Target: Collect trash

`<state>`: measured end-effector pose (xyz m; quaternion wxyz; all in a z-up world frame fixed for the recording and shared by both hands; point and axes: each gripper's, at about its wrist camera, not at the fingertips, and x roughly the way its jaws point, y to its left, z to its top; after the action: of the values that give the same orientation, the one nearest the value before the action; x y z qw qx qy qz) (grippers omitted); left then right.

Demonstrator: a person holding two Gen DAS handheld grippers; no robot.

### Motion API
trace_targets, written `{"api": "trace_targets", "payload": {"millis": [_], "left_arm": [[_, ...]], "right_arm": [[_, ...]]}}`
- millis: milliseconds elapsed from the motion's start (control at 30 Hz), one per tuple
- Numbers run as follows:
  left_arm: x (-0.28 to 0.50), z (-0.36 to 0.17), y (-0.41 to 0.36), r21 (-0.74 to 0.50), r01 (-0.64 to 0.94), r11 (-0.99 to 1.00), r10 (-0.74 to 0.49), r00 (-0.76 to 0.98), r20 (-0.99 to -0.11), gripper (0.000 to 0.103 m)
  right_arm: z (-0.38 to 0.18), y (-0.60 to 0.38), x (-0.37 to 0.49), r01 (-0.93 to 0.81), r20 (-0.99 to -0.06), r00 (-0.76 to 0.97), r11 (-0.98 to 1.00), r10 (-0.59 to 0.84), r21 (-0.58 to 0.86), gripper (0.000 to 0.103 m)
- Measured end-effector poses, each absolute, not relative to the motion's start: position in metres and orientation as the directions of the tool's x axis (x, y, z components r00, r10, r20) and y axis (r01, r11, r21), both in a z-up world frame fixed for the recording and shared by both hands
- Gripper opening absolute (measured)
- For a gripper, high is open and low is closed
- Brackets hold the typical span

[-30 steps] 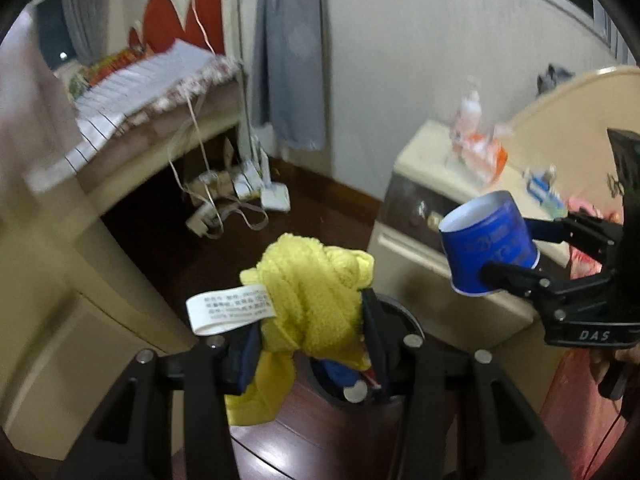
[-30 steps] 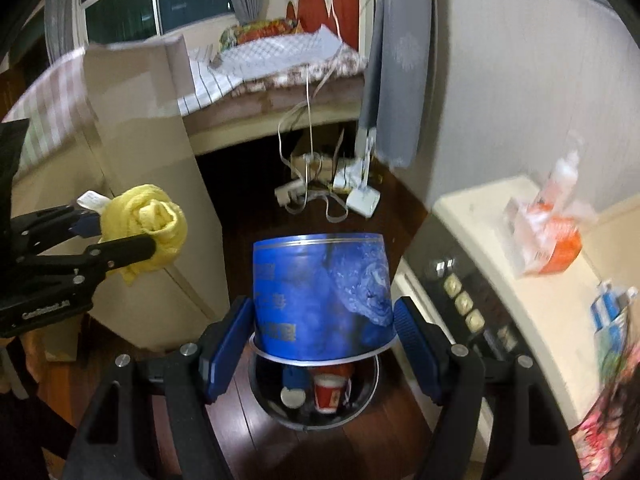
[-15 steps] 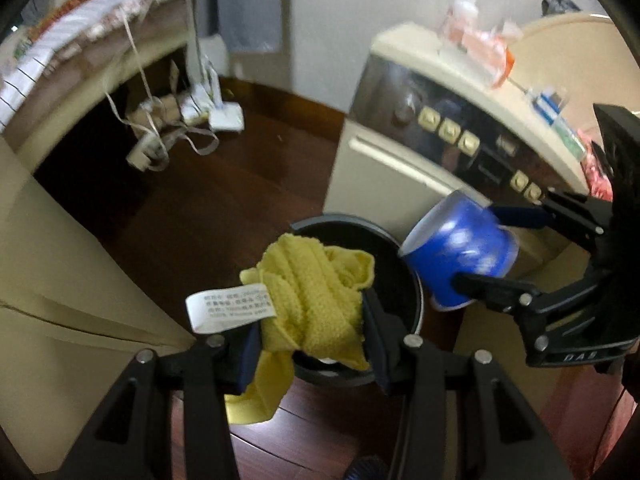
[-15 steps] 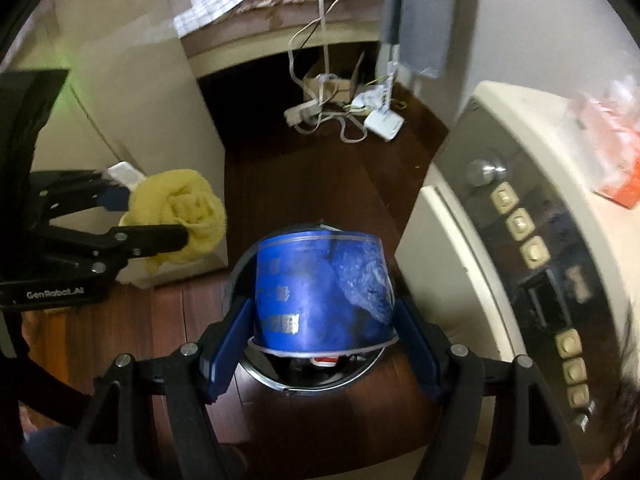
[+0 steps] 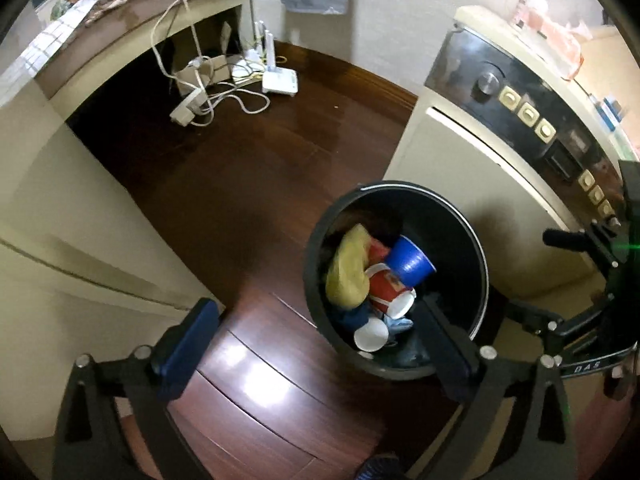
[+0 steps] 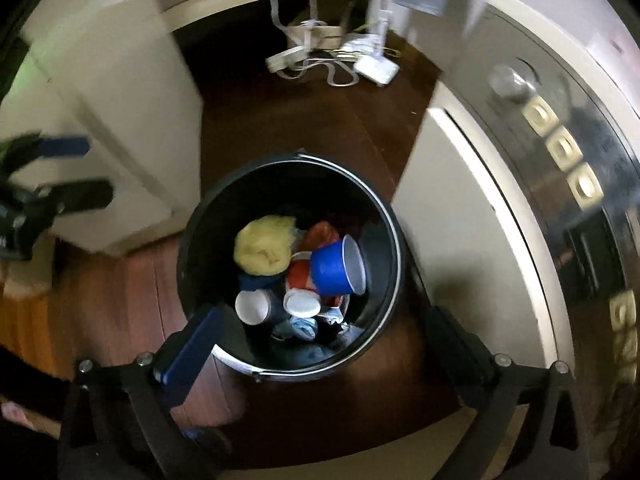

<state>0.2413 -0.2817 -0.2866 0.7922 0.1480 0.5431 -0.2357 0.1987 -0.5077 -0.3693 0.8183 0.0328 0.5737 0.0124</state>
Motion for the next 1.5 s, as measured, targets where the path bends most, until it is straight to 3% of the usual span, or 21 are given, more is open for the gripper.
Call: {"api": "trace_targets", "payload": {"millis": [333,833,1500], "left_arm": [[0.231,-0.264,-0.270,-0.002,0.511,0.860,-0.215,0.358,-0.909,0.099],[0.221,-0.223,-0.242,0.019,0.425,0.905,-0.190,0.443,-0.876,0.099],[0.153,-0.076,-0.147,0.021,0.329,0.944,-0.204,0.633,-0.746,0.099]], "right_arm": [[-0.339,-0.494,0.186,0.098,-0.918,0.390,0.989,0.068,0.114,0.103],[-0.288,-0.458,0.175,0.086,-0.890,0.450,0.989,0.066,0.117,0.103],[-0.115,-0.370,0.107,0.161,-0.823,0.567,0.985,-0.036,0.069,0.103]]}}
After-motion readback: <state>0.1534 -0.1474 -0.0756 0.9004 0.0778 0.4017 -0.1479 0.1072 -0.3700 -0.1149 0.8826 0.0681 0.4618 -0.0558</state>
